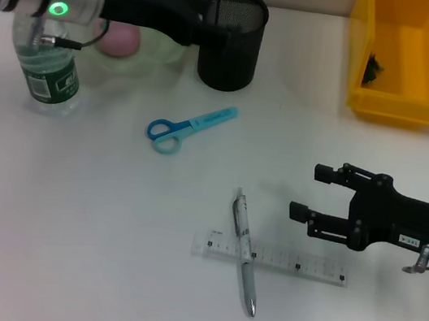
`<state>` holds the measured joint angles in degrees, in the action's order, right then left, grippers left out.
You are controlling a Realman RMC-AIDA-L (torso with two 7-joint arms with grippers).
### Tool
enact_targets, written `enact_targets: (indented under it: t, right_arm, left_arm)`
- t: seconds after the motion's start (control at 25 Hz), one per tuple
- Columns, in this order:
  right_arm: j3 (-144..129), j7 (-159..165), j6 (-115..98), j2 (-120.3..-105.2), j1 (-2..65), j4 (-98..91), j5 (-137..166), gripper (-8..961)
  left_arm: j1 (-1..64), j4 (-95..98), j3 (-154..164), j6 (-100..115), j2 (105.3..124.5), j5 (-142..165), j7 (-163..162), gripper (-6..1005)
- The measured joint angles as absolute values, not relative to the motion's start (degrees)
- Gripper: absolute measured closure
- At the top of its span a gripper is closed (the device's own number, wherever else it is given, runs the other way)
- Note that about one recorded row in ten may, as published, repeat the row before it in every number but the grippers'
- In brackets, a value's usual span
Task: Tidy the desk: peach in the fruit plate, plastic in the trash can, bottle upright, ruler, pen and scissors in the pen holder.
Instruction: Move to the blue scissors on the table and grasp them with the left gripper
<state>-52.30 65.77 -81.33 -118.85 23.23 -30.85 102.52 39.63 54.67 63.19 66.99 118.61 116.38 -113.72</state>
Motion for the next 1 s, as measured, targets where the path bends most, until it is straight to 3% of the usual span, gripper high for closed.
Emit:
enact_targets:
  t: [0.24,0.28,1.0]
  right_arm:
    - [-52.6,65.3,-81.2,-118.81,23.3,-30.8,102.9,156]
    - [-52.6,65.3,-81.2,-118.82,23.4,-30.8,103.1,156]
    - [-52.5,63.8,-77.6,-118.78,24.0,-30.5,104.0,156]
  left_arm:
    - [41.3,55.1,65.1,67.3,118.55,121.0,-118.2,212]
    - [44.1,55.2,68.5,68.0,118.66,128.2,-124.3,212]
    - [56.6,42.5,80.4,65.3,119.19,141.8,-138.4,216]
